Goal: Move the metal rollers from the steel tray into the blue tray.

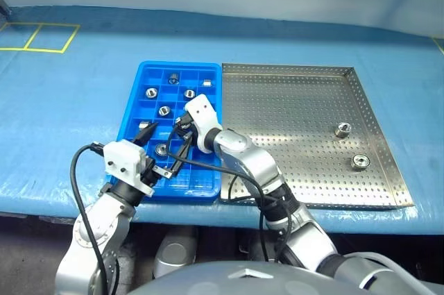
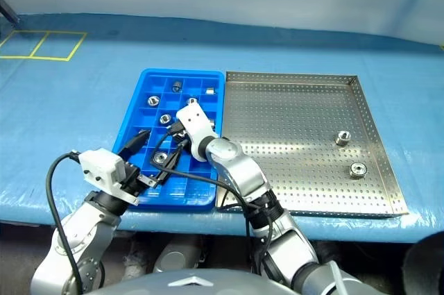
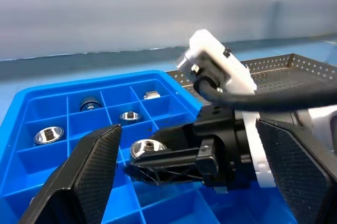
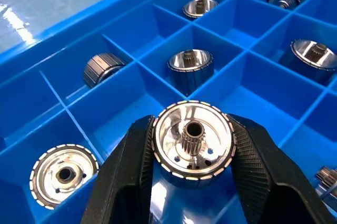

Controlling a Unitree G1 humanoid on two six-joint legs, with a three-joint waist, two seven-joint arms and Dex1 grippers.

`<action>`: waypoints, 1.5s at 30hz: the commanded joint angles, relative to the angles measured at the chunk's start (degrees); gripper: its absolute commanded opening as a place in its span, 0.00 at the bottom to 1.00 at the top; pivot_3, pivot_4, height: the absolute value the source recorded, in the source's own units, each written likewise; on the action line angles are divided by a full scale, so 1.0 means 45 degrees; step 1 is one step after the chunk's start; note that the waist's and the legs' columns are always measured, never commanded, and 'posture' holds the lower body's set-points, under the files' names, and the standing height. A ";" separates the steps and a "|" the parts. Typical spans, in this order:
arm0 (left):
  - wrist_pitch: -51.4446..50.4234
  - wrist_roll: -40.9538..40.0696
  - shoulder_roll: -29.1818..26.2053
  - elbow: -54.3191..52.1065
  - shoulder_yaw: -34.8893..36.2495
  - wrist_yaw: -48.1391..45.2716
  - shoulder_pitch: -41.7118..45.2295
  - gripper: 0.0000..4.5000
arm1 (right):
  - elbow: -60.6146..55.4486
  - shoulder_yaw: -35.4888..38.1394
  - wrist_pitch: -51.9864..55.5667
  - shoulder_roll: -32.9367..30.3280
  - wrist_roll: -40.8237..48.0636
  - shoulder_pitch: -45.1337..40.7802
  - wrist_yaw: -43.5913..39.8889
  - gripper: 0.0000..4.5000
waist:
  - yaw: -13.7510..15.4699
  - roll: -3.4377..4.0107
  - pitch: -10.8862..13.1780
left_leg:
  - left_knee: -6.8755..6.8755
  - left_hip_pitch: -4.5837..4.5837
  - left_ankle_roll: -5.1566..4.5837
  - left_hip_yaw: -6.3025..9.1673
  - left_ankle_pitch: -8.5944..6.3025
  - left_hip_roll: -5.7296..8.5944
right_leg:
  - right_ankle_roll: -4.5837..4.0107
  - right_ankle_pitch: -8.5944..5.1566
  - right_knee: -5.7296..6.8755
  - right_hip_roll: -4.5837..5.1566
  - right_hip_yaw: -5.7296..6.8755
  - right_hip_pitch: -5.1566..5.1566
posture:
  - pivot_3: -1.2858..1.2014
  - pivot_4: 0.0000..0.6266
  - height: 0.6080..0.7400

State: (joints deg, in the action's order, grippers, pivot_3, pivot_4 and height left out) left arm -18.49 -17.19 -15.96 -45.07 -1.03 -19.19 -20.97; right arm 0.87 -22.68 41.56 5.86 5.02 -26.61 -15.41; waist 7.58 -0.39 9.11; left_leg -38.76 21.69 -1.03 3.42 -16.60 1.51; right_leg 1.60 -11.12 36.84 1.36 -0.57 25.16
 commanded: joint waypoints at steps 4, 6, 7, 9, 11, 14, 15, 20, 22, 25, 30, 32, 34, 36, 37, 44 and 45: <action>0.0141 -0.0306 -0.0105 -0.0075 -0.0203 -0.0306 0.0330 1.00 | -0.0657 -0.0103 0.0062 -0.0091 -0.0150 0.0211 -0.0019 0.66 | -0.0026 -0.0001 0.0000 | 0.0001 0.0000 -0.0003 0.0002 -0.0002 0.0003 | 0.0000 0.0000 -0.0007 0.0003 0.0001 -0.0003 | 0.65 0.24 1.00; 0.0116 -0.0362 -0.0166 0.0018 -0.0220 -0.0396 0.0509 1.00 | -0.0651 0.0115 -0.0095 0.0046 -0.0224 0.0229 0.0302 0.80 | -0.0064 0.0000 0.0000 | 0.0002 0.0001 -0.0002 0.0002 -0.0001 0.0002 | -0.0001 -0.0002 -0.0006 0.0002 0.0003 -0.0002 | 0.65 0.24 1.00; 0.0080 -0.0391 -0.0205 0.0080 -0.0241 -0.0447 0.0637 1.00 | -0.0749 0.0338 -0.0155 0.0127 -0.0160 0.0231 0.0441 0.80 | -0.0076 0.0000 0.0000 | 0.0004 0.0000 0.0000 0.0003 0.0000 0.0000 | -0.0006 -0.0004 -0.0005 0.0002 0.0004 -0.0002 | 0.64 0.24 1.00; -0.0017 -0.0475 -0.0304 0.0283 -0.0363 -0.0629 0.1012 1.00 | -0.1164 0.1032 -0.0259 0.0204 -0.0030 0.0223 0.0831 0.80 | -0.0083 -0.0001 0.0001 | 0.0004 0.0000 0.0002 0.0005 0.0001 0.0001 | -0.0011 -0.0007 -0.0004 0.0001 0.0006 -0.0002 | 0.62 0.24 1.00; -0.0038 -0.0453 -0.0382 0.0615 -0.0633 -0.0838 0.1485 1.00 | -0.1579 0.1951 -0.0391 0.0122 -0.0076 0.0178 0.1447 0.80 | -0.0117 0.0000 0.0001 | 0.0003 0.0001 0.0005 0.0007 0.0003 0.0004 | -0.0009 -0.0006 -0.0006 0.0003 0.0008 -0.0006 | 0.61 0.24 1.00; -0.0175 0.0127 -0.0639 0.1344 -0.1461 -0.1102 0.2313 1.00 | -0.2192 0.3643 -0.0580 -0.0574 -0.0416 0.0118 0.2545 0.80 | -0.0210 0.0002 0.0001 | 0.0001 0.0000 0.0002 0.0004 0.0004 0.0012 | 0.0001 0.0001 -0.0015 0.0007 0.0006 -0.0016 | 0.58 0.24 1.00; -0.0175 0.0129 -0.0668 0.1524 -0.1656 -0.1223 0.2505 1.00 | -0.2300 0.4027 -0.0628 -0.0843 -0.0555 0.0126 0.2832 0.80 | -0.0315 0.0002 0.0000 | -0.0001 0.0001 0.0001 0.0004 0.0005 0.0015 | 0.0006 0.0004 -0.0019 0.0008 0.0007 -0.0018 | 0.58 0.24 1.00; -0.0224 -0.0205 -0.0444 0.2287 -0.2336 -0.1837 0.3425 1.00 | -0.2200 0.6117 -0.0468 -0.2074 -0.1367 0.0304 0.4651 0.80 | -0.0959 0.0006 0.0000 | 0.0001 0.0003 0.0038 -0.0032 0.0025 0.0008 | -0.0025 0.0061 -0.0020 0.0018 -0.0009 -0.0008 | 0.55 0.24 1.00; -0.0174 -0.0202 -0.0362 0.2581 -0.2541 -0.2021 0.3728 1.00 | -0.2072 0.6926 -0.0329 -0.2177 -0.1491 0.0390 0.5376 0.80 | -0.1263 0.0011 -0.0004 | 0.0021 0.0001 0.0040 -0.0049 0.0027 -0.0001 | -0.0021 0.0063 -0.0013 0.0023 -0.0010 0.0005 | 0.54 0.24 1.00; -0.0089 -0.0218 -0.0349 0.2822 -0.2666 -0.2200 0.3950 1.00 | -0.1991 0.7455 -0.0206 -0.2216 -0.1370 0.0548 0.5580 0.80 | -0.1655 0.0012 -0.0004 | 0.0073 -0.0005 0.0038 -0.0095 0.0026 -0.0015 | -0.0023 0.0063 -0.0008 0.0027 -0.0040 0.0041 | 0.53 0.24 1.00; -0.0079 -0.0216 -0.0332 0.3016 -0.2724 -0.2275 0.4114 1.00 | -0.1803 0.7846 0.0016 -0.1943 -0.1390 0.0593 0.6083 0.99 | -0.1956 0.0015 -0.0004 | 0.0108 -0.0023 -0.0018 -0.0120 -0.0001 -0.0021 | -0.0022 0.0064 -0.0002 0.0025 -0.0065 0.0055 | 0.53 0.24 1.00; -0.0152 -0.0204 -0.0342 0.3027 -0.2722 -0.2253 0.4161 1.00 | -0.1555 0.8201 0.0056 -0.1700 -0.1370 0.0520 0.6574 0.99 | -0.1939 0.0014 -0.0005 | 0.0107 -0.0026 -0.0022 -0.0119 -0.0001 -0.0017 | -0.0019 0.0066 0.0000 0.0025 -0.0064 0.0051 | 0.53 0.24 1.00; -0.0202 -0.0210 -0.0335 0.3031 -0.2721 -0.2233 0.4177 1.00 | -0.1345 0.8491 0.0137 -0.1535 -0.1294 0.0427 0.6880 0.99 | -0.1925 0.0014 -0.0004 | 0.0104 -0.0025 -0.0029 -0.0118 0.0003 -0.0010 | -0.0009 0.0072 -0.0001 0.0025 -0.0066 0.0048 | 0.53 0.24 1.00; -0.0239 -0.0212 -0.0334 0.3022 -0.2739 -0.2217 0.4171 1.00 | -0.1125 0.8829 0.0241 -0.1400 -0.1181 0.0260 0.7200 0.99 | -0.1893 0.0014 -0.0004 | 0.0102 -0.0022 -0.0038 -0.0120 0.0008 -0.0001 | 0.0002 0.0078 -0.0004 0.0029 -0.0074 0.0047 | 0.53 0.24 1.00; -0.0251 -0.0224 -0.0326 0.3025 -0.2735 -0.2206 0.4170 1.00 | -0.0985 0.9069 0.0294 -0.1318 -0.1116 0.0136 0.7430 0.99 | -0.1880 0.0014 -0.0005 | 0.0100 -0.0023 -0.0039 -0.0121 0.0009 0.0001 | 0.0006 0.0081 -0.0005 0.0029 -0.0077 0.0046 | 0.54 0.24 1.00; -0.0276 -0.0295 -0.0260 0.2989 -0.2728 -0.2128 0.4072 1.00 | -0.0626 0.9392 0.0444 -0.1360 -0.1081 -0.0154 0.7987 0.99 | -0.1850 0.0018 -0.0007 | 0.0103 -0.0023 -0.0040 -0.0120 0.0011 0.0000 | 0.0008 0.0083 -0.0006 0.0026 -0.0079 0.0046 | 0.54 0.24 1.00; -0.0269 -0.0296 -0.0252 0.2975 -0.2743 -0.2123 0.4049 1.00 | -0.0590 0.9387 0.0506 -0.1361 -0.1072 -0.0150 0.8009 0.99 | -0.1850 0.0019 -0.0007 | 0.0103 -0.0024 -0.0040 -0.0121 0.0011 -0.0001 | 0.0008 0.0083 -0.0007 0.0026 -0.0080 0.0046 | 0.54 0.24 1.00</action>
State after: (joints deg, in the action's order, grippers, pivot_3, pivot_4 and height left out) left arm -19.84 -18.16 -17.40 -30.69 -13.07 -28.79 -2.75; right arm -1.06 19.55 43.57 0.04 0.20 -26.14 20.10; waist -0.74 -0.31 9.08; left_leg -38.30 21.59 -1.21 2.88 -16.55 1.51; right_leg 1.63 -10.74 36.81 1.48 -0.93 25.37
